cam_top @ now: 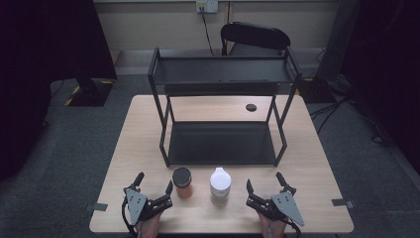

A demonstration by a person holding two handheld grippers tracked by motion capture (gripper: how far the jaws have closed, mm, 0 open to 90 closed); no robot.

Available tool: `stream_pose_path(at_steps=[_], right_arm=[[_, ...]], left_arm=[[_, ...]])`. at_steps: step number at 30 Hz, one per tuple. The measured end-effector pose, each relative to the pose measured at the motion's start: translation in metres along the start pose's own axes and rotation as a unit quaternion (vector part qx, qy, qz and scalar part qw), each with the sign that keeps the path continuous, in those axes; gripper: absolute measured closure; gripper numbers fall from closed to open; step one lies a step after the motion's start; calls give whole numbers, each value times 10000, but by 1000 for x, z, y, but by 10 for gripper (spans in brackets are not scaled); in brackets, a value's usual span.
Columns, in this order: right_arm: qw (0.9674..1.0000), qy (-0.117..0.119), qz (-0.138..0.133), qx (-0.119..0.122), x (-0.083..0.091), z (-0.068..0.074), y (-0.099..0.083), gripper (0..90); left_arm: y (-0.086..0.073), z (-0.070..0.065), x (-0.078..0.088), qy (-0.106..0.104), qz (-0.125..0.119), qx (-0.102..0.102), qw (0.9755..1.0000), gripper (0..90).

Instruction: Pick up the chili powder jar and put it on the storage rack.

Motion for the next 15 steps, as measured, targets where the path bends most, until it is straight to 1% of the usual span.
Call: stream_pose_path(at_steps=[5, 6, 7, 13, 15], right_arm=[[10000, -2, 1, -2, 0, 0, 0, 0], [10000, -2, 1, -1, 0, 0, 0, 0], [10000, -4, 1, -1, 0, 0, 0, 0], [10000, -7, 1, -5, 0, 0, 0, 0], [10000, -6, 1, -4, 0, 0, 0, 0]], left_arm=[[0, 0, 0, 1, 1, 0, 10000, 0], [0, -2, 0, 62, 0, -5, 10000, 0], [0, -3, 0, 80, -4, -4, 10000, 0], [0, -3, 0, 84, -14, -14, 10000, 0], [-1, -2, 1, 76, -47, 25, 10000, 0]])
Point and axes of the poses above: each handheld gripper's, and its own axes: x roughly backward along the jaws, y roughly out of its top, z roughly to its left, the point moved 2 cm from there along -x, roughly forward along the jaws, and after that the axes turned 2 degrees about y, right-handed, at the moved point
